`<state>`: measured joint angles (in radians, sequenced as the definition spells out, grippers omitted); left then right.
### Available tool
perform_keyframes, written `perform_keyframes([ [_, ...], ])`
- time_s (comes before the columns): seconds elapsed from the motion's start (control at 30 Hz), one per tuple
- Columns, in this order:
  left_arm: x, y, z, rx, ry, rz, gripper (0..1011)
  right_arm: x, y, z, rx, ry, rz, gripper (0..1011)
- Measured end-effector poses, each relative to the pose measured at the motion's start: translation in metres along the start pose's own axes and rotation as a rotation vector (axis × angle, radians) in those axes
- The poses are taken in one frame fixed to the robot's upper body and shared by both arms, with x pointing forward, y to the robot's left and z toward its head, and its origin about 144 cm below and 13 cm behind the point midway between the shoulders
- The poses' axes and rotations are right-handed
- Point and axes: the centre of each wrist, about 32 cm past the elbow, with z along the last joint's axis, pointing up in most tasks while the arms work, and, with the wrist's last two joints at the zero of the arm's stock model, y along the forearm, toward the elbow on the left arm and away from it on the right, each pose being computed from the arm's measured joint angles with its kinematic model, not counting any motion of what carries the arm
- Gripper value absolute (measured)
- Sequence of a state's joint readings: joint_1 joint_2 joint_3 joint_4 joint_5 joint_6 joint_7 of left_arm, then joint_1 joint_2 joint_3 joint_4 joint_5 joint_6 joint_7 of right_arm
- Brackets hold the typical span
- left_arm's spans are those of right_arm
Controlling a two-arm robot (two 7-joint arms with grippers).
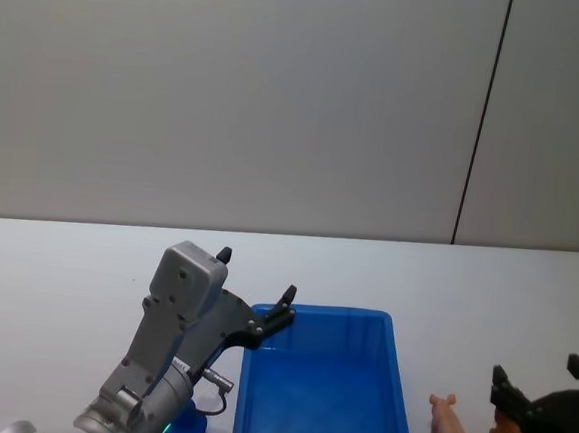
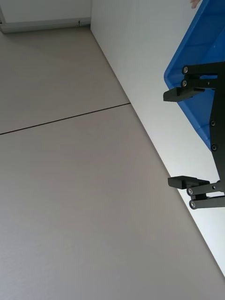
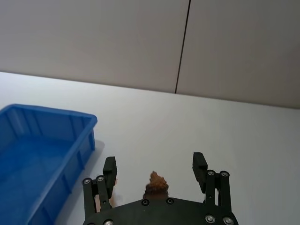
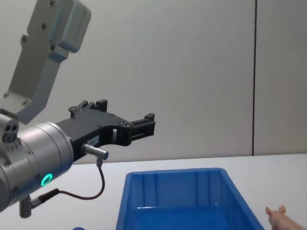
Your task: Pick up the two dolls from the table and place them into the box.
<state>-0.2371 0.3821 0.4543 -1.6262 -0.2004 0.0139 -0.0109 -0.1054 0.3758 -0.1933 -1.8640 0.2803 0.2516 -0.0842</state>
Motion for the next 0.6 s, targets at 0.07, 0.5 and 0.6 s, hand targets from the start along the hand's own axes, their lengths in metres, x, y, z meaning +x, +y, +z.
perform_keyframes([
  [0.07,0.0,0.0,0.0,0.0,0.0,0.0,1002,0.001,-0.001,-0.002,-0.015,0.001,-0.006,1001],
  [0.5,0.0,0.0,0.0,0.0,0.0,0.0,1001,0.008,-0.004,-0.024,-0.121,0.027,-0.025,1001],
  [0.6,0.0,0.0,0.0,0.0,0.0,0.0,1002,0.009,-0.004,-0.029,-0.137,0.034,-0.022,1001],
])
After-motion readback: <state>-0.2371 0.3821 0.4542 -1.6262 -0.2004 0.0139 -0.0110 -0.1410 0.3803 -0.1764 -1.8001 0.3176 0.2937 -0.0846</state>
